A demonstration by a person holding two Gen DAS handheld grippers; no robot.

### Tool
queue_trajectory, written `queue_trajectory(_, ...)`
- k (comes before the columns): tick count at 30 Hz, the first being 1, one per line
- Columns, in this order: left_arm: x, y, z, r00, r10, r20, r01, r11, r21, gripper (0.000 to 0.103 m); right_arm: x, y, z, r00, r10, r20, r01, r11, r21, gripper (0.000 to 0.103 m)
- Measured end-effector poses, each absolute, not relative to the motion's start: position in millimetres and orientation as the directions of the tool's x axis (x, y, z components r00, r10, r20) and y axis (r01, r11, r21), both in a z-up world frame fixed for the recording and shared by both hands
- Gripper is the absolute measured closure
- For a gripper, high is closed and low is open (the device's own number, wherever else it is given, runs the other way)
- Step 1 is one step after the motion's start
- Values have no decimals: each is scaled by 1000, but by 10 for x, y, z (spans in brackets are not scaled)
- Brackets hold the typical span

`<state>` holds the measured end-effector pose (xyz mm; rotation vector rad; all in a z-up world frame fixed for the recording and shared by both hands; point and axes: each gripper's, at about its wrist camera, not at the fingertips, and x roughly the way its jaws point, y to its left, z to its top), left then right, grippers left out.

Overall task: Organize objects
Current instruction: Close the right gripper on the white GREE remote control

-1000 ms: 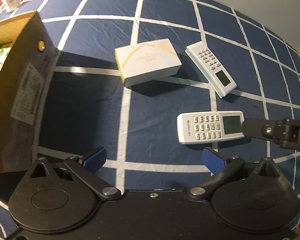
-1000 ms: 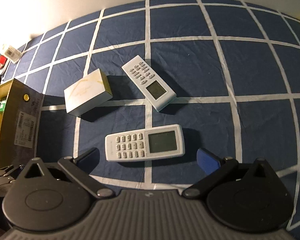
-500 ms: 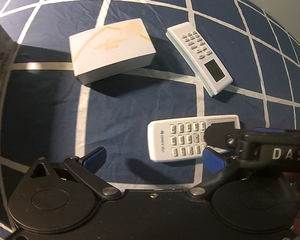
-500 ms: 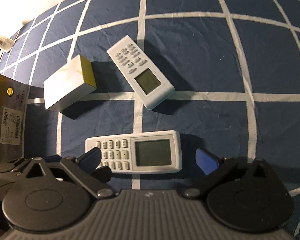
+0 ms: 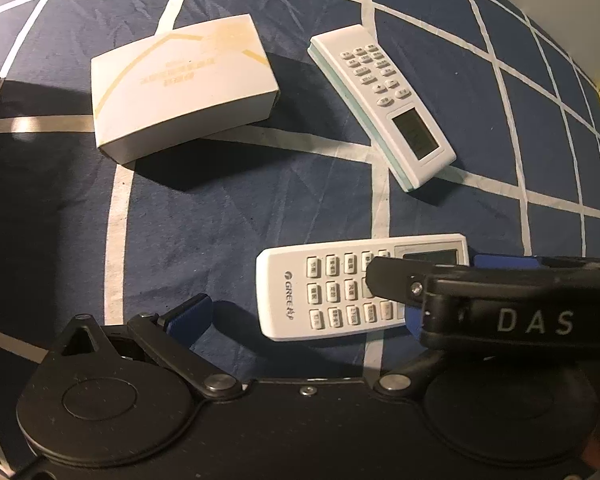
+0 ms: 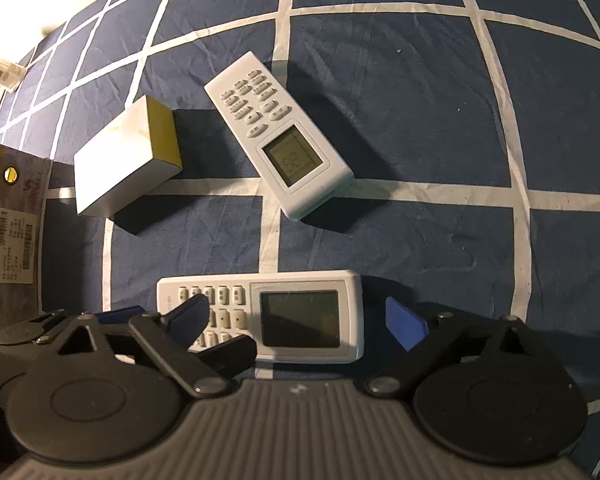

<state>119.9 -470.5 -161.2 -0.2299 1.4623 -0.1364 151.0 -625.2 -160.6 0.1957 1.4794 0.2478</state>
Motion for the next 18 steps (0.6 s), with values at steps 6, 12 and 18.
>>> queue_trajectory(6,1195,-4736,-1623,112,-225,-968,-53,971,-232,4,1529,-6249,-1635,57,283,-957,-57,958,280,19)
queue_trajectory(12,1207,-4772,-1618,114,-228,-967,-44,971,-234,17,1534,-6226,-1626,60,279,-958,-77,959,274,25)
queue_trajectory(18,1235,-4756,-1619,109,-245,-963,-37,968,-250,25,1519,-6213,-1612,65,285,-956,-78,957,280,30)
